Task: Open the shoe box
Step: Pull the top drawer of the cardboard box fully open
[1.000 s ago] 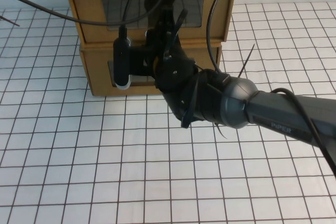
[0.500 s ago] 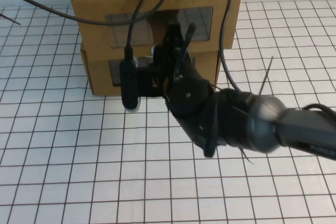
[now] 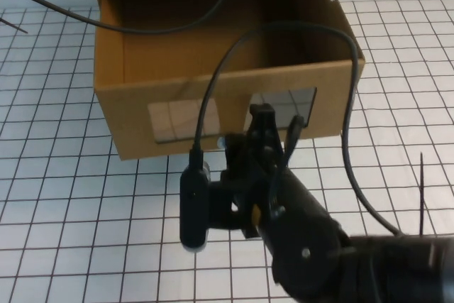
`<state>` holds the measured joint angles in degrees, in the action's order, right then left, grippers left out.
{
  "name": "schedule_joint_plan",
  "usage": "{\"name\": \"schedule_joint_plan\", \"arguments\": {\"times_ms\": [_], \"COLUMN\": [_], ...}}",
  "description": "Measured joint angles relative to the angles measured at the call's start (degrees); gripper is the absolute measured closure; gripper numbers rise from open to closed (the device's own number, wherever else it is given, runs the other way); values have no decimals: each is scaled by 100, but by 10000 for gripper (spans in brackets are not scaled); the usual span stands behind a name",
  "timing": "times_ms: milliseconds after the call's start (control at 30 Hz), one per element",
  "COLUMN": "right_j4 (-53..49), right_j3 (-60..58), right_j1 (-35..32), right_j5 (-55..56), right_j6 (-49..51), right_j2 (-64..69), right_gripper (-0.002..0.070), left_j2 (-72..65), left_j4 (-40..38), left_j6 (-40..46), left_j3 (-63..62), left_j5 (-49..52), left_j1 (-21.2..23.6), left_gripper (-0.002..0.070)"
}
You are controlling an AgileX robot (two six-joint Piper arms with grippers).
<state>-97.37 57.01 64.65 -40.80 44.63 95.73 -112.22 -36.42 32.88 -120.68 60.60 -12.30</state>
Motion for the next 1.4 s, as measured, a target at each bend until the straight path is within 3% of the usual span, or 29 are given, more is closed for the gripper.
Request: {"name": "schedule_joint_plan", "arguments": {"times_ms": [233, 300, 433, 533, 667, 767, 867, 967, 1167, 1400], "right_j4": [142, 384, 874, 1136, 1178, 1049, 1165, 1669, 2918, 4849], "right_j3": [-225, -238, -269, -272, -272, -272, -224, 41, 674, 871], "right_j1": [250, 250, 359, 617, 1176, 1472, 1484, 1328, 392, -1563], "right_j5": [-239, -239, -436, -795, -1705, -2336, -2500, -2598, -2737, -2879], "right_j6": [857, 969, 1041, 1061, 1064, 1064, 1077, 1077, 569, -906], "right_j2": [-171, -170, -207, -279, -473, -733, -1117, -1582, -2660, -3888], "right_gripper": [598, 554, 386, 345, 416, 528, 638, 674, 686, 687], "left_j2": [0, 0, 20, 97, 251, 492, 832, 1150, 1844, 3213], "left_j4": [-13, -13, -24, -24, 23, 42, 42, 42, -14, -19], "left_j6": [0, 0, 33, 68, 193, 230, 282, 305, 342, 676], "left_j3": [0, 0, 0, 0, 34, 34, 42, 42, 281, 2261], "left_j5": [0, -11, -22, -11, 69, 112, 180, 218, 155, -947], "left_j1": [0, 0, 0, 0, 0, 0, 0, 0, 0, 0], "left_gripper": [677, 677, 677, 677, 677, 677, 677, 677, 677, 677]}}
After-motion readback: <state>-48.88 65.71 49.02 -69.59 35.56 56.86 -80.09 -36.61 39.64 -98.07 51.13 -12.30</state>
